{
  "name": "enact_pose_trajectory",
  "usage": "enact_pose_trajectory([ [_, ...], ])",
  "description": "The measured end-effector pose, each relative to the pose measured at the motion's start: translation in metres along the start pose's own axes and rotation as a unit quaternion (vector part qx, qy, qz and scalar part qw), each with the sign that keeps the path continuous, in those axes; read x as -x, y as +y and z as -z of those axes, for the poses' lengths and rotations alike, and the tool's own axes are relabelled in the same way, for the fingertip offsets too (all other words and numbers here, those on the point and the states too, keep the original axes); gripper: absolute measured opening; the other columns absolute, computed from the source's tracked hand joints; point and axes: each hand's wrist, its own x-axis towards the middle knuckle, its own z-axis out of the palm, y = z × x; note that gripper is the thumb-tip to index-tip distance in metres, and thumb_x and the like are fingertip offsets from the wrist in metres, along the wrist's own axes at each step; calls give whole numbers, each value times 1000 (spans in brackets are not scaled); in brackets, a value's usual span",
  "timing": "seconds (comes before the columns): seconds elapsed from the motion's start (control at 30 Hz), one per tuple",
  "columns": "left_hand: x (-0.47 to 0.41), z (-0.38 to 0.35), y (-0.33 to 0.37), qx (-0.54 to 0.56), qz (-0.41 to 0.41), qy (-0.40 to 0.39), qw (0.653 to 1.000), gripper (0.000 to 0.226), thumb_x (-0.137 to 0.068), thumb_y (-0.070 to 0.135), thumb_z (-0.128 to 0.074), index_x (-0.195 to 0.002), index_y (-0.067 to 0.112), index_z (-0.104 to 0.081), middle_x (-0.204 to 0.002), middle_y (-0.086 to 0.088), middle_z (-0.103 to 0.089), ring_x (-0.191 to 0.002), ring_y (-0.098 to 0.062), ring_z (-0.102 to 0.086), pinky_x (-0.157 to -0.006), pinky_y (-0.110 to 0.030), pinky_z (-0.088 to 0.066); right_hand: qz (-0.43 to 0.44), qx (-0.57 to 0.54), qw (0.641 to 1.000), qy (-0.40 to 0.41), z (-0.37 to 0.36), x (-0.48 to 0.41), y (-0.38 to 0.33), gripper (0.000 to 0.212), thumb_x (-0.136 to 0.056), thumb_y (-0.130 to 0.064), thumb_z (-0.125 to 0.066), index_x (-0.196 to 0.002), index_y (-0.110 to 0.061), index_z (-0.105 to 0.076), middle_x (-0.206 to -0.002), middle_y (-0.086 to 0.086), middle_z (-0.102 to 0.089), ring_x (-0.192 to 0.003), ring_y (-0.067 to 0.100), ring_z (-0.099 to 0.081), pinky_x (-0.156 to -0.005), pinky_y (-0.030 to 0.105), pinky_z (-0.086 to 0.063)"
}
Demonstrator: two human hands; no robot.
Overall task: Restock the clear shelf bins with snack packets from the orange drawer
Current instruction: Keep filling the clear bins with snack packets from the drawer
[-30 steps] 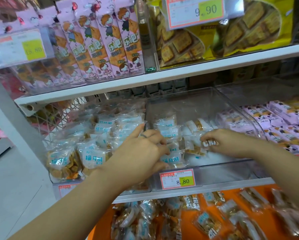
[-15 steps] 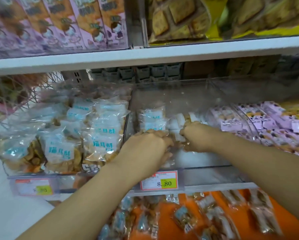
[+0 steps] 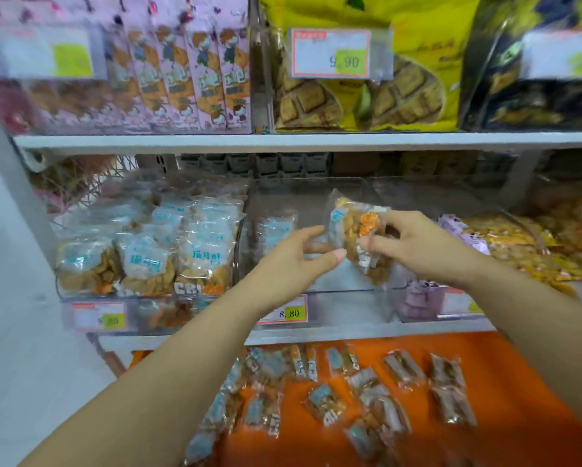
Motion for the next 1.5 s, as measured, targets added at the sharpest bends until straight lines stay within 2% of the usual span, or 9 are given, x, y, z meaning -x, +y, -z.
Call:
enact_pose_trajectory([
  [0.2, 4, -6, 21, 35, -14, 19, 999, 61, -87, 35, -66, -140, 28, -38, -128, 11, -49, -111, -7, -56, -95, -33, -49, -38, -190, 981, 12, 4, 17, -12, 9, -86, -25, -64, -93, -28, -68, -96, -10, -73, -94, 9, -68, -88, 39, -55],
  [0.33, 6, -15, 18, 113, 11, 18, 993, 78, -77, 37, -74, -141, 34, -30, -121, 12, -50, -109, -11, -58, -91, -33, -52, -45, -293, 955, -6, 2, 36, -12, 31, -74, -37, -63, -102, -26, -67, -105, -7, -72, -100, 13, -68, -85, 34, -56],
  [0.5, -1, -28, 13, 106, 24, -9, 994, 81, -48, 58, -84, -118, 32, -53, -125, 6, -56, -115, -19, -58, -101, -40, -46, -79, -375, 923, -17, 2, 51, 2, 37, -72, -32, -62, -107, -20, -65, -109, -3, -71, -103, 16, -67, -87, 37, -54],
  [0.73, -5, -51, 12, 219, 18, 56, 974, 30, -83, 5, -69, -99, 17, -47, -99, -5, -69, -85, -13, -67, -76, -27, -52, -87, -442, 892, 45, 5, 57, 26, 34, -70, -26, -59, -102, -18, -64, -90, -6, -74, -85, 9, -70, -67, 24, -57],
  [0.87, -6, -50, 13, 321, 38, 98, 941, 24, -87, 0, -61, -106, 11, -52, -100, -12, -69, -81, -18, -70, -72, -34, -59, -116, -493, 852, 131, 11, 52, 47, 24, -87, -15, -58, -108, -22, -66, -114, -2, -68, -100, 12, -66, -84, 34, -54],
  [1.03, -2, -54, 6, 314, 84, 142, 935, 17, -92, 8, -56, -109, 8, -54, -117, -21, -64, -95, -25, -63, -78, -39, -51, -2, -309, 919, 245, 22, 54, 41, 45, -85, -6, -65, -108, -39, -46, -121, -6, -53, -106, 6, -58, -86, 27, -51],
  [1.2, 9, -77, 13, 295, 77, 89, 948, 18, -98, 9, -48, -113, 12, -57, -99, -10, -71, -91, -21, -67, -73, -37, -57, 114, -87, 966, 217, -21, 60, 28, 51, -76, -16, -76, -111, -27, -42, -122, -2, -49, -116, 2, -46, -93, 12, -40],
  [1.33, 18, -78, 13, 307, 61, 70, 947, 16, -99, 8, -45, -97, 17, -58, -94, -6, -72, -87, -15, -69, -71, -33, -55, 119, -94, 976, 154, -22, 65, 29, 34, -83, -32, -66, -116, -30, -58, -136, -20, -42, -136, -7, -23, -103, 2, -20],
  [1.5, 22, -71, 16, 363, 42, 75, 928, 19, -100, 8, -42, -99, 15, -59, -96, -13, -69, -85, -20, -67, -84, -41, -54, 94, -145, 981, 93, -13, 67, 31, 37, -93, -20, -56, -120, -47, -55, -148, -22, -25, -130, -17, -23, -99, 1, -29],
])
